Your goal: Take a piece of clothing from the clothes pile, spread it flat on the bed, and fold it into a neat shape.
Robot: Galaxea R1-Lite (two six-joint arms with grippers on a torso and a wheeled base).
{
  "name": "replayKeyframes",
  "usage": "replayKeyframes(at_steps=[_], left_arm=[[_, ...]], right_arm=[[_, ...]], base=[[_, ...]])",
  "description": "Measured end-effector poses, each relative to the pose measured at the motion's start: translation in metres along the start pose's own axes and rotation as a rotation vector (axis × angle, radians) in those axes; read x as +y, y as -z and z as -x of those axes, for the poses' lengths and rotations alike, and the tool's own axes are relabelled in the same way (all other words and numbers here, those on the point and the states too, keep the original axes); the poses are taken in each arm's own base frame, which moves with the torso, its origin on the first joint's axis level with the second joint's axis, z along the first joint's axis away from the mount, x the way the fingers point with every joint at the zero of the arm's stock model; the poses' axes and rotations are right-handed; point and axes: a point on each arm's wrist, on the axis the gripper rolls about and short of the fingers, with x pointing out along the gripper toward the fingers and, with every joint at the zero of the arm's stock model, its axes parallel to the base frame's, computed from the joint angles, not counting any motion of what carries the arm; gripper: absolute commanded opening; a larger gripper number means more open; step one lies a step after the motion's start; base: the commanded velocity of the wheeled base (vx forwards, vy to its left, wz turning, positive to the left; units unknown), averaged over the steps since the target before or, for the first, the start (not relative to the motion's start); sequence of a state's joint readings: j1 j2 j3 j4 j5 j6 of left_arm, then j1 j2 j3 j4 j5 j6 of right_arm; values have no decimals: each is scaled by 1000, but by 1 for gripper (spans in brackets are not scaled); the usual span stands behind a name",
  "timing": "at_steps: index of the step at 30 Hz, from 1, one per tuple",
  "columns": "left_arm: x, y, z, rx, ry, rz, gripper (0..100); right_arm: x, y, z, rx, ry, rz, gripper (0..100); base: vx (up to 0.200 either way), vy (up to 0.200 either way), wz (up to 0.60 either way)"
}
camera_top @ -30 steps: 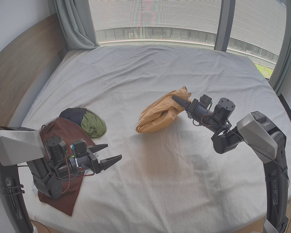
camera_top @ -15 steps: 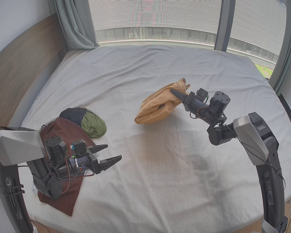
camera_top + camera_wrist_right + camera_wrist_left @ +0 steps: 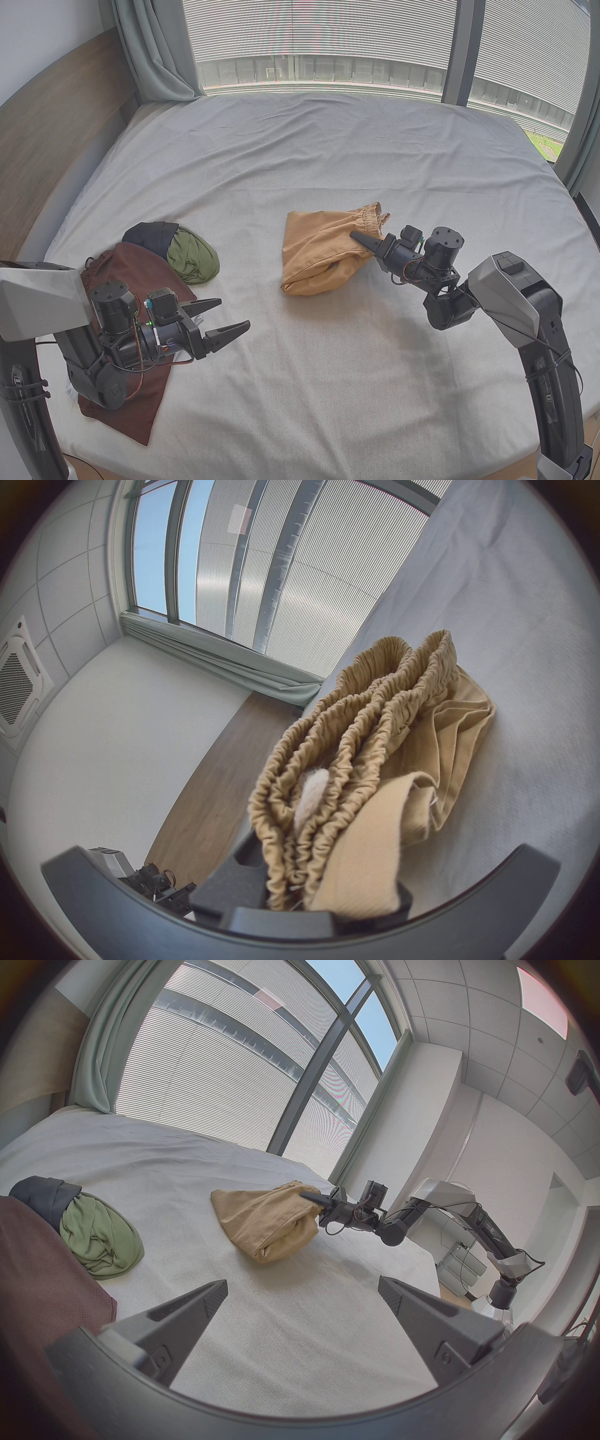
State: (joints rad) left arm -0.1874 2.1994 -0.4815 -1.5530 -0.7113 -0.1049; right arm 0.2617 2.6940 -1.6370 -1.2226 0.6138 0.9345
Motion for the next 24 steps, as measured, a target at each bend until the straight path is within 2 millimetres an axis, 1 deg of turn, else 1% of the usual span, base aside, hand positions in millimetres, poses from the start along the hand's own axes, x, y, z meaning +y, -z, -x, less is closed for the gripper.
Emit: replayKeyframes(at_steps=[7, 18, 24], left_arm=[[-1, -1, 0, -1, 3, -2, 100], [0, 0, -1, -2, 2, -1, 100], [-1, 0, -1, -1, 4, -1, 100]], right_arm=[[-9, 10, 16, 5, 34, -3, 0], [-22, 22, 28, 15, 75, -29, 0], [-25, 25, 33, 14, 83, -33, 0]], base=[[0, 0, 0], [0, 0, 0], [0, 0, 0]])
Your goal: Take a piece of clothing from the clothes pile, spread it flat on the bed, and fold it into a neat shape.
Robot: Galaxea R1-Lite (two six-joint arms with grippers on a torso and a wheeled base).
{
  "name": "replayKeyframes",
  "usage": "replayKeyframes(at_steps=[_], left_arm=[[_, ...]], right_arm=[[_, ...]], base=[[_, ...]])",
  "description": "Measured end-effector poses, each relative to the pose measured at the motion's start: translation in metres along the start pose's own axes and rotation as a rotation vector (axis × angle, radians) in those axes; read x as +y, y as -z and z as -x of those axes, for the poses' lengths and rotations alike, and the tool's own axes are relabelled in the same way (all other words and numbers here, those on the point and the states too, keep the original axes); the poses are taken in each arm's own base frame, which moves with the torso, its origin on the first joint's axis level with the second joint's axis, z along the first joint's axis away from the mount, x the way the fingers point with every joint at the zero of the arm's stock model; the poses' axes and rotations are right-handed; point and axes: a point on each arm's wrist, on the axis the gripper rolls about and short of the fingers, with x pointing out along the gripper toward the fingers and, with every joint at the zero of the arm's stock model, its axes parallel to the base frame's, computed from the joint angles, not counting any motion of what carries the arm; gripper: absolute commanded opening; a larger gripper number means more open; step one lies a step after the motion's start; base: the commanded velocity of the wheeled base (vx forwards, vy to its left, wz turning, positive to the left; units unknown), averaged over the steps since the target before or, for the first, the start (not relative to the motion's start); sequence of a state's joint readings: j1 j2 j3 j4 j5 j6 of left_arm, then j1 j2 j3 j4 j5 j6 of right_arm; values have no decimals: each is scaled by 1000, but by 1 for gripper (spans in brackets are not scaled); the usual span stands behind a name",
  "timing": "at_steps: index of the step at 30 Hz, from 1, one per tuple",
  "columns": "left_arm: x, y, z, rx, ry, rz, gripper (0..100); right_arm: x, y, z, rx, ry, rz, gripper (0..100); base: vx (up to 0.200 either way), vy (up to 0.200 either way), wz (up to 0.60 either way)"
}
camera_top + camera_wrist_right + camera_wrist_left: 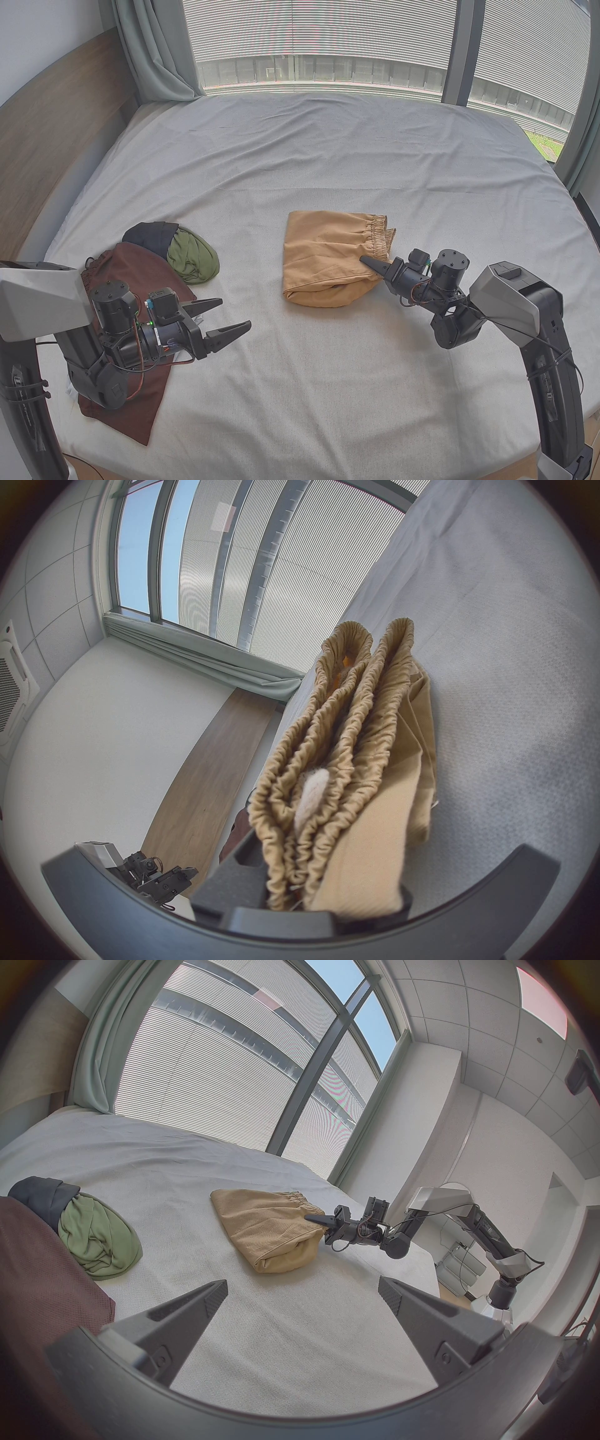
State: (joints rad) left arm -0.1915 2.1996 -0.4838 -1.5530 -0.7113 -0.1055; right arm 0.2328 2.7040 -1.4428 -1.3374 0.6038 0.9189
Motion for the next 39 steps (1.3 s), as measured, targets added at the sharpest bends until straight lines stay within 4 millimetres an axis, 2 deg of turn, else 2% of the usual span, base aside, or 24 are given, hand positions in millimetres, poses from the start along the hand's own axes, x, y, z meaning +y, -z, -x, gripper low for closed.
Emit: replayKeyframes(at_steps=[13, 14, 26, 39], left_arm=[[1, 0, 0, -1, -1, -2, 100], [1, 0, 0, -1, -1, -2, 100], [0, 0, 0, 1, -1, 2, 100], [1, -1, 0, -5, -2, -2, 100]], right_arm=[[-8, 2, 4, -2, 15, -7, 0], [-8, 2, 4, -1, 15, -7, 100], [-12, 8, 9, 13, 35, -14, 100], [5, 38, 45, 95, 106, 2, 100]], base=[[0, 0, 0], [0, 0, 0], [0, 0, 0], [0, 0, 0]])
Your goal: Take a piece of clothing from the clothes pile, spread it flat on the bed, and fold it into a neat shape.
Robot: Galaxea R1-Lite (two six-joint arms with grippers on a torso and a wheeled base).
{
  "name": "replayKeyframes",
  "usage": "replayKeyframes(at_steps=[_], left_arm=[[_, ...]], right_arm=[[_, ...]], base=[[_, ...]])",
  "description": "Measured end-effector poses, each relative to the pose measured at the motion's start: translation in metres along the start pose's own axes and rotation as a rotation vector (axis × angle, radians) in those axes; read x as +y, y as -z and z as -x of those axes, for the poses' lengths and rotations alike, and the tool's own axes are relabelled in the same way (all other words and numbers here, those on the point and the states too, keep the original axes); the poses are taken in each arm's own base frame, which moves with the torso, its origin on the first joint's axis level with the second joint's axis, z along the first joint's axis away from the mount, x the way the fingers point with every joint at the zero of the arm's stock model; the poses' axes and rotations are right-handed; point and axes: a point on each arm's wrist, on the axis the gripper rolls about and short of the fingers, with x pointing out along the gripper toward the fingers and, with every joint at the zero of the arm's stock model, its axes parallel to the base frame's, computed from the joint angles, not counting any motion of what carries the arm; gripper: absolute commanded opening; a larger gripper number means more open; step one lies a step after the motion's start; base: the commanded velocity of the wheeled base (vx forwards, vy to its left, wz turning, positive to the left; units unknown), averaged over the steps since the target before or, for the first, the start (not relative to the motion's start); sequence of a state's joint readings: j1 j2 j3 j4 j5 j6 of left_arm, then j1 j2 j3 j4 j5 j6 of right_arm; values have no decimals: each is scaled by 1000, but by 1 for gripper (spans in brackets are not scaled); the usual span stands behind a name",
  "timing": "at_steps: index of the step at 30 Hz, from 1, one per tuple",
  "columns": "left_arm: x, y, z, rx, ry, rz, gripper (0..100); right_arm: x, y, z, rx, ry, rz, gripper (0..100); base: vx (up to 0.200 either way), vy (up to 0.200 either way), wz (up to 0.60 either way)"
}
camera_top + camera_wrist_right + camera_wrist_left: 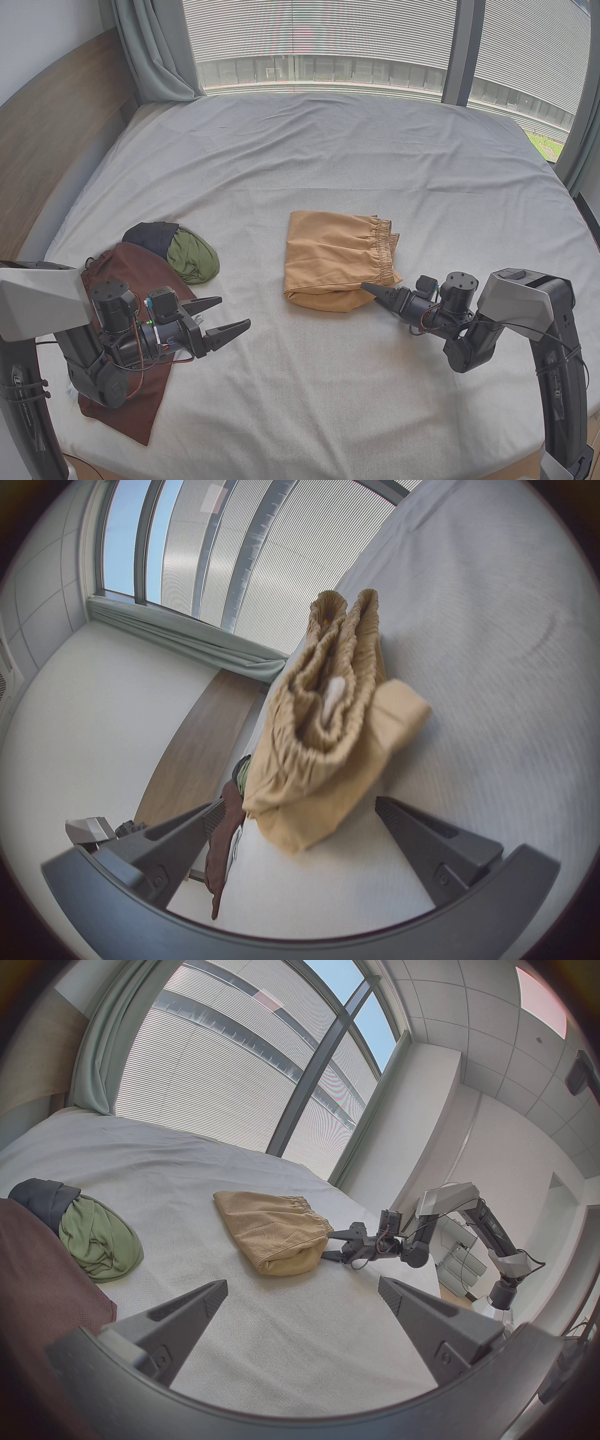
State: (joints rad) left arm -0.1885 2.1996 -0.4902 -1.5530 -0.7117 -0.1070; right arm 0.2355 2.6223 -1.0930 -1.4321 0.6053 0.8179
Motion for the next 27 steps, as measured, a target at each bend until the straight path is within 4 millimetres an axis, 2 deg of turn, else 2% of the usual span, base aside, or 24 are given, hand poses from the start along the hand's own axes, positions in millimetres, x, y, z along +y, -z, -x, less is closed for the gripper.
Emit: replayKeyframes(at_steps=[4, 7, 15, 20, 27], left_arm=[[0, 0, 0, -2, 0, -1, 100], [0, -1, 0, -3, 0, -2, 100], [1, -2, -1, -6, 0, -5, 100], [0, -2, -1, -8, 2, -7, 100], [-1, -2, -2, -6, 6, -8, 100]], right_arm=[[9, 13, 15, 29, 17, 8, 100], [22, 21, 24, 55, 15, 12, 100], [68, 27, 26, 87, -59, 50, 100], [88, 13, 17, 52, -121, 89, 100], [106, -15, 5, -12, -186, 91, 100]], base=[[0, 0, 0], [0, 0, 0], [0, 0, 0], [0, 0, 0], [0, 0, 0]])
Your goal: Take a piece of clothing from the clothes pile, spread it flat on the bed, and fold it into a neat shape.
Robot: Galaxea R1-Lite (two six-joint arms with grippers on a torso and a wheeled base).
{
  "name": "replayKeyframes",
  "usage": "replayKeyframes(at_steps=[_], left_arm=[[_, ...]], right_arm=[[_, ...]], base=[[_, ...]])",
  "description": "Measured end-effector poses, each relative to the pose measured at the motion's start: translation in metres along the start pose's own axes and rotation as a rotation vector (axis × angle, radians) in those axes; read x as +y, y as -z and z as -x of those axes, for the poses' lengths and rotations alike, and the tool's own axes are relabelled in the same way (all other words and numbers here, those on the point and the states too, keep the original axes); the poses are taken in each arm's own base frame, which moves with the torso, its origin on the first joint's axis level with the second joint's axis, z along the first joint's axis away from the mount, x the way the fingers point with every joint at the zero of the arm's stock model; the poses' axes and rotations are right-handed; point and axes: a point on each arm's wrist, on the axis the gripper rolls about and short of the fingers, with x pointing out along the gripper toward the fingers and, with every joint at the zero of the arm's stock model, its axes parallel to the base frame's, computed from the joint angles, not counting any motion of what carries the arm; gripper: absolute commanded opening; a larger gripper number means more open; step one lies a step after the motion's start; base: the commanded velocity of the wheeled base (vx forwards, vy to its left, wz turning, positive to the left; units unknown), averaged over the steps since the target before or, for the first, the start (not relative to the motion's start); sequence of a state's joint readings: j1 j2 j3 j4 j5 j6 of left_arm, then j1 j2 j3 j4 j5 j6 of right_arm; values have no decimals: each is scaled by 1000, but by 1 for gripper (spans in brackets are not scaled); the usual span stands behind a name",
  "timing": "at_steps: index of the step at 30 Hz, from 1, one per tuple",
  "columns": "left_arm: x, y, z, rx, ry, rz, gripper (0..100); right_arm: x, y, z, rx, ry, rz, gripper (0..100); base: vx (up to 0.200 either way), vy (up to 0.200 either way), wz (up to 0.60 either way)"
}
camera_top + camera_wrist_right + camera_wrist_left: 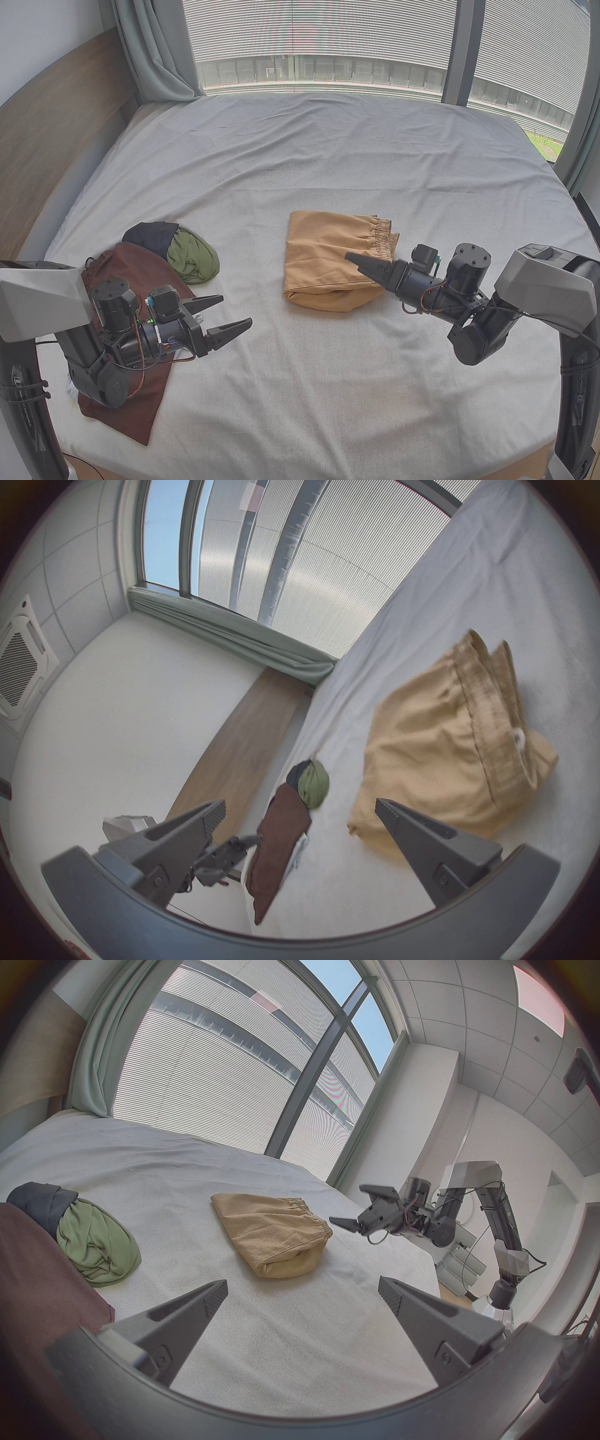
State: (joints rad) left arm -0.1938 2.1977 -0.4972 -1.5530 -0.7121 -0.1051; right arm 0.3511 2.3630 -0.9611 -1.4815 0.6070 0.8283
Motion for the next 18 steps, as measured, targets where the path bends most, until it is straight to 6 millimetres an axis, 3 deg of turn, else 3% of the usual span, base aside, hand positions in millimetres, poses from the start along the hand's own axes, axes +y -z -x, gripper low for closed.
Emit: replayKeyframes(at_steps=[8, 18], left_arm=[[-1, 1, 0, 2, 2, -1, 100], [0, 1, 0, 3, 1, 0, 100]], right_arm=[[3, -35, -19, -56, -28, 16, 100], [-26, -52, -32, -86, 1, 19, 100]], base=[[0, 0, 0], [0, 0, 0]])
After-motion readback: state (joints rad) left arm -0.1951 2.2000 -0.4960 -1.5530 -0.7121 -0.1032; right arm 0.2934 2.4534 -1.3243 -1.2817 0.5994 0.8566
